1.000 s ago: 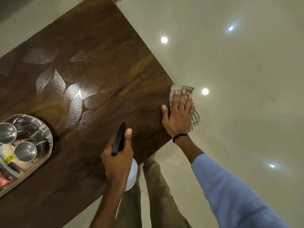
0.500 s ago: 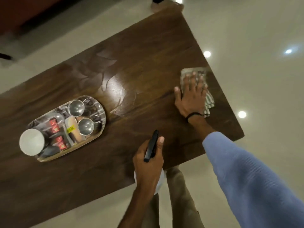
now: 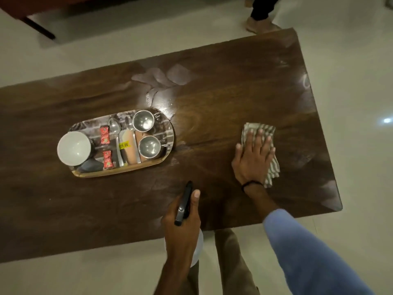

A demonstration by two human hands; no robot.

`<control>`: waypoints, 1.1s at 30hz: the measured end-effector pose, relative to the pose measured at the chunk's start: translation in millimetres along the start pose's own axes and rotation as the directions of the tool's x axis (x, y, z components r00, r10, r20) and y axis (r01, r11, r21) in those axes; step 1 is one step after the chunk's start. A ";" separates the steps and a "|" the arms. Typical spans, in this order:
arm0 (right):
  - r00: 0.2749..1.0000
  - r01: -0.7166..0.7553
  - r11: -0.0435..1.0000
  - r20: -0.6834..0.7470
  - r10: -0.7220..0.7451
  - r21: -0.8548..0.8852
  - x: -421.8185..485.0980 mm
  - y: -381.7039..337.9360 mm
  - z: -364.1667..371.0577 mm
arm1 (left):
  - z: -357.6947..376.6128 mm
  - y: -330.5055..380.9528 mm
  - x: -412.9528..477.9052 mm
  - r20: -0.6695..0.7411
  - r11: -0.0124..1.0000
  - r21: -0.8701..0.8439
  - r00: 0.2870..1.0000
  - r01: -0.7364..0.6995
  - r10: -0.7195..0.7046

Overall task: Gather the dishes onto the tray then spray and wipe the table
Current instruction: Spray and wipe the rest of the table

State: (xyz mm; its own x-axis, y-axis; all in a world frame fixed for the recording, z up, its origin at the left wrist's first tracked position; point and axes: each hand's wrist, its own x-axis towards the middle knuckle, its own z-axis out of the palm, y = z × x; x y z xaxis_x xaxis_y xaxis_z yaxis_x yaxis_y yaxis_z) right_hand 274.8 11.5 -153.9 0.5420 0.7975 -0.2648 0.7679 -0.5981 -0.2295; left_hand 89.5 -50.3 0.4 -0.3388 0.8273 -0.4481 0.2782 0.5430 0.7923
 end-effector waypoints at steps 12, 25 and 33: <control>0.689 0.709 0.703 0.258 -0.677 -0.048 -153.0 -24.5 55.0 | -71.3 -32.2 22.0 -0.084 1.000 0.003 0.996 -0.005 0.005; 0.810 0.586 0.723 0.256 -0.527 -0.367 -188.9 -41.6 38.8 | -151.9 -39.9 33.6 -0.166 0.993 -0.114 0.986 -0.033 0.014; 0.926 0.331 0.943 0.208 -0.316 -0.040 -183.1 -77.4 27.1 | -207.9 -50.7 44.7 -0.208 0.972 -0.236 0.976 0.013 -0.063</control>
State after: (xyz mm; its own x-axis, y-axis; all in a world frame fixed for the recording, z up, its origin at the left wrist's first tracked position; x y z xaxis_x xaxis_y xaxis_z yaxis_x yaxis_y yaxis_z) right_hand 107.0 -90.4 -113.0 0.1880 0.9110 -0.3672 0.9169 -0.2968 -0.2668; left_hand -126.7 -70.7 26.3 -0.5353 0.7433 -0.4012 0.0541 0.5042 0.8619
